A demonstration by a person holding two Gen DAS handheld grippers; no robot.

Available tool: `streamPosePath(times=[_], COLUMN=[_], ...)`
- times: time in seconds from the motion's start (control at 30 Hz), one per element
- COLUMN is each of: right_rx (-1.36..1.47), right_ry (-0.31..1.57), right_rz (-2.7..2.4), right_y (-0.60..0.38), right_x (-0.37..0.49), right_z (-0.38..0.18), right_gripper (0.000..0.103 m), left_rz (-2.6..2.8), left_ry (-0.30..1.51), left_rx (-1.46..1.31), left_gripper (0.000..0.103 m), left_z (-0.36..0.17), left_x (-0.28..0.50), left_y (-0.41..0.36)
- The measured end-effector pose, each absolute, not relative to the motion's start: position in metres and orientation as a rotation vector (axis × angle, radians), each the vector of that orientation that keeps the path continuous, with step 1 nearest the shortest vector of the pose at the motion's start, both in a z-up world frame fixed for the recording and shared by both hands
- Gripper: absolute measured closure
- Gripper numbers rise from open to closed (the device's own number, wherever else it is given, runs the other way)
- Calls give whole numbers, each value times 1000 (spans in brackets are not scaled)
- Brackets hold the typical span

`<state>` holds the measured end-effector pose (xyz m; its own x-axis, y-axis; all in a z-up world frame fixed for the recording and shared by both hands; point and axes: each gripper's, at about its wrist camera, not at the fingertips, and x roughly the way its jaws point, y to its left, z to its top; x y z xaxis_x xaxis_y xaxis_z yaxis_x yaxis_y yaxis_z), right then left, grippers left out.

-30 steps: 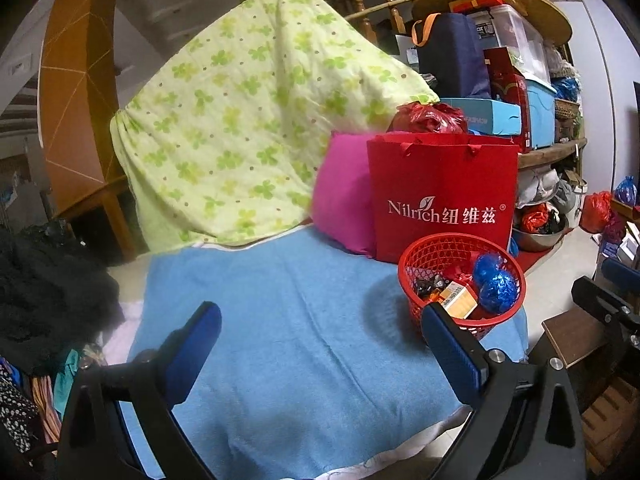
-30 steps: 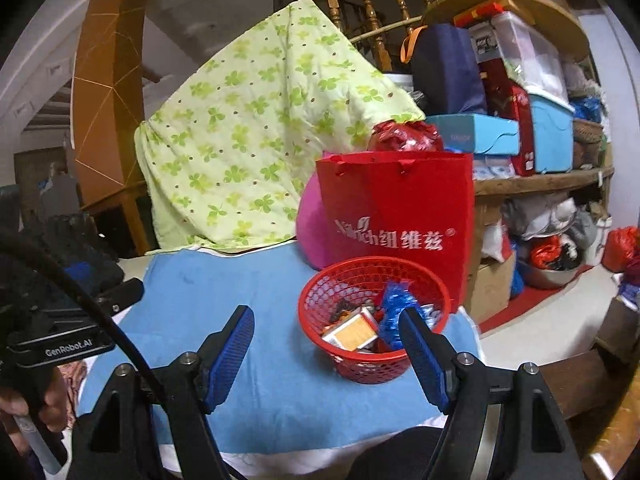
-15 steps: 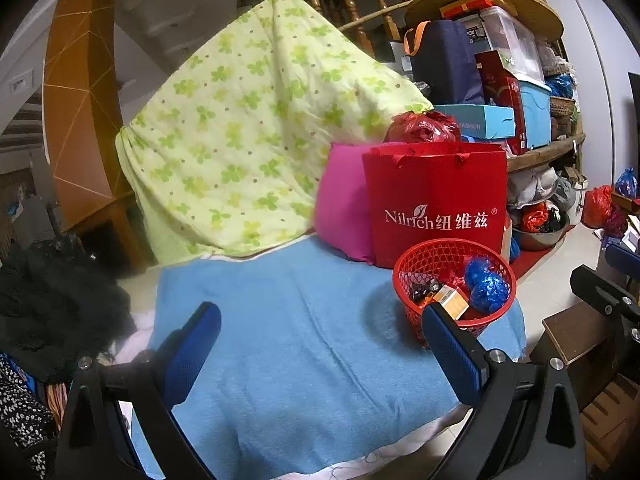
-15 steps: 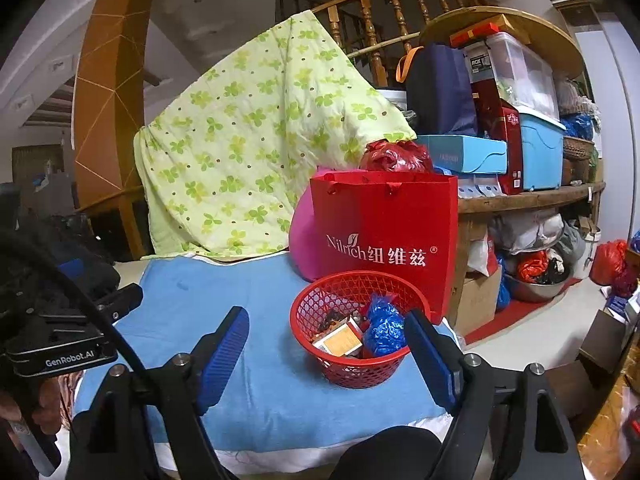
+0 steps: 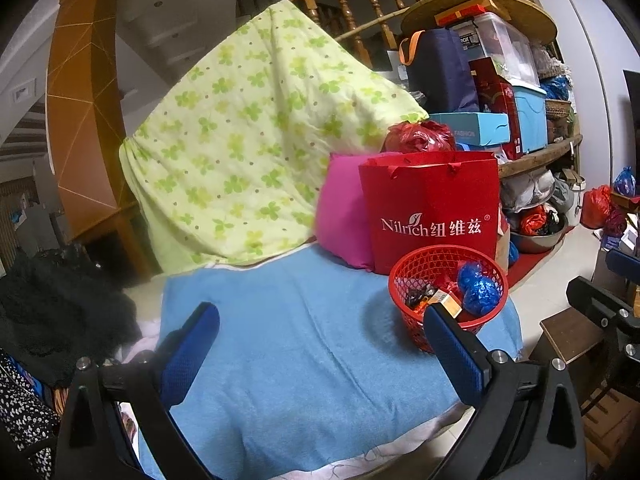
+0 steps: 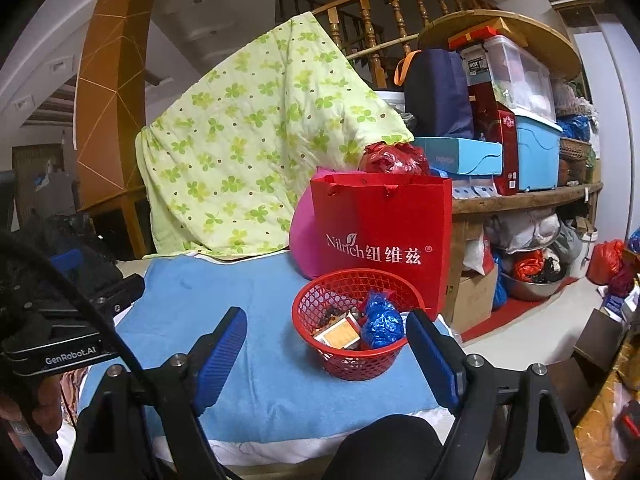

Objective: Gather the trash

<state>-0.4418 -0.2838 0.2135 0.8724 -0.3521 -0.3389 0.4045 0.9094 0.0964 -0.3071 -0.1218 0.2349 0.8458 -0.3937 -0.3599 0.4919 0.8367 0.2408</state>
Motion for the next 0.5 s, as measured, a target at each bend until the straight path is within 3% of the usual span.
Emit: streamPosePath(times=[0.5], right_rx=[160], right_ry=[298], right_rz=[-410], right_y=[-279], right_x=[-451], right_z=[223], right_gripper=[19], left_rz=[-478], left_ry=[329], left_rx=[318], left_gripper=[1], left_z=[238], left_x=[-317], left_y=[-123])
